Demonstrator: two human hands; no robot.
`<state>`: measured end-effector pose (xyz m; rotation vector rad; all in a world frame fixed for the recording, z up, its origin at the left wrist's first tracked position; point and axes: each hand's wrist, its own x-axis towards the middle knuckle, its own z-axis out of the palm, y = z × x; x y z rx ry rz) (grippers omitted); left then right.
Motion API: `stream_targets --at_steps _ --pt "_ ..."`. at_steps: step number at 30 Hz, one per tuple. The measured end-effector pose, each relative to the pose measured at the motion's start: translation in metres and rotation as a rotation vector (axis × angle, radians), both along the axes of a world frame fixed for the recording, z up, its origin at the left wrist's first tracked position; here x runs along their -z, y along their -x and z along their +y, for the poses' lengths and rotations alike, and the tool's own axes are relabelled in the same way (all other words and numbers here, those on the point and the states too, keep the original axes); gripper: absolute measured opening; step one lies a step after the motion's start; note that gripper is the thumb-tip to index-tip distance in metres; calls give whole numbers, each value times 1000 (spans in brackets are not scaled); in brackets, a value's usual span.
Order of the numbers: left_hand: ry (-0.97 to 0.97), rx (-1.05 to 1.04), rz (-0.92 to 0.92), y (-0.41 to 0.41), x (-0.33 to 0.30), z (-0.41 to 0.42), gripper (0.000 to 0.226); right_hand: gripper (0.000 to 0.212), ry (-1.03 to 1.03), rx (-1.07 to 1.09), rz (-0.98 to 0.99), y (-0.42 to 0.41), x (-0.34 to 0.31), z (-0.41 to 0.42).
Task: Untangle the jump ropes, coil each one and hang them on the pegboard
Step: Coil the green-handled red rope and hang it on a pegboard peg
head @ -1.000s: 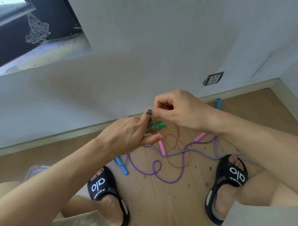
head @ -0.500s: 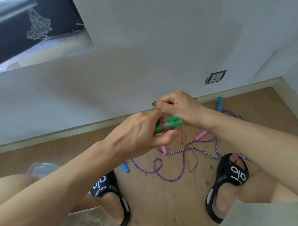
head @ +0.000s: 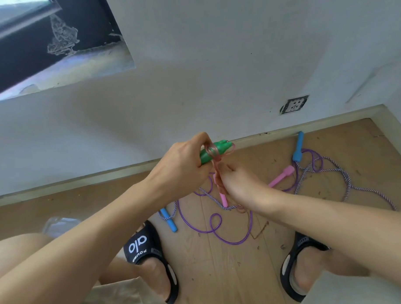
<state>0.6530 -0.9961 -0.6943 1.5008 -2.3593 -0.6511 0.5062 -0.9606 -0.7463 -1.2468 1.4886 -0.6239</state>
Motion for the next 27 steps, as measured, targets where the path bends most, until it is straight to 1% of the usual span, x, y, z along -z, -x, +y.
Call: stream_targets --at_steps 2,4,6,9,11,12,14,15,16,18,22,24,27 --pt "-8 -61 -68 0 6 -5 16 53 37 -6 78 0 -8 2" --pt "-12 -137 -174 -3 12 -14 14 48 171 -87 182 0 -16 10" --pt "-2 -180 -310 -9 15 -23 10 45 317 -183 245 -1 -24 23" --pt "-23 -117 -521 -12 16 -25 7 46 574 -250 427 2 -37 24" --pt "-10 -29 -577 -7 18 -18 13 46 651 -226 410 9 -46 9" --pt "19 25 -574 -3 19 -13 16 46 654 -208 372 14 -50 0" --pt "71 140 -547 5 18 -4 14 49 643 -183 332 23 -53 -18" --pt "79 188 -537 9 17 1 19 50 633 -184 324 27 -52 -25" --pt "87 227 -522 12 16 6 23 51 609 -187 304 29 -50 -31" --pt "132 269 -468 14 15 13 23 51 511 -193 239 31 -45 -39" --pt "179 241 -296 5 12 14 22 53 287 -200 106 29 -35 -40" --pt "205 227 -244 1 8 15 20 50 211 -177 44 29 -34 -39" --pt "258 210 -200 -3 4 16 26 48 115 -124 -78 27 -29 -39"
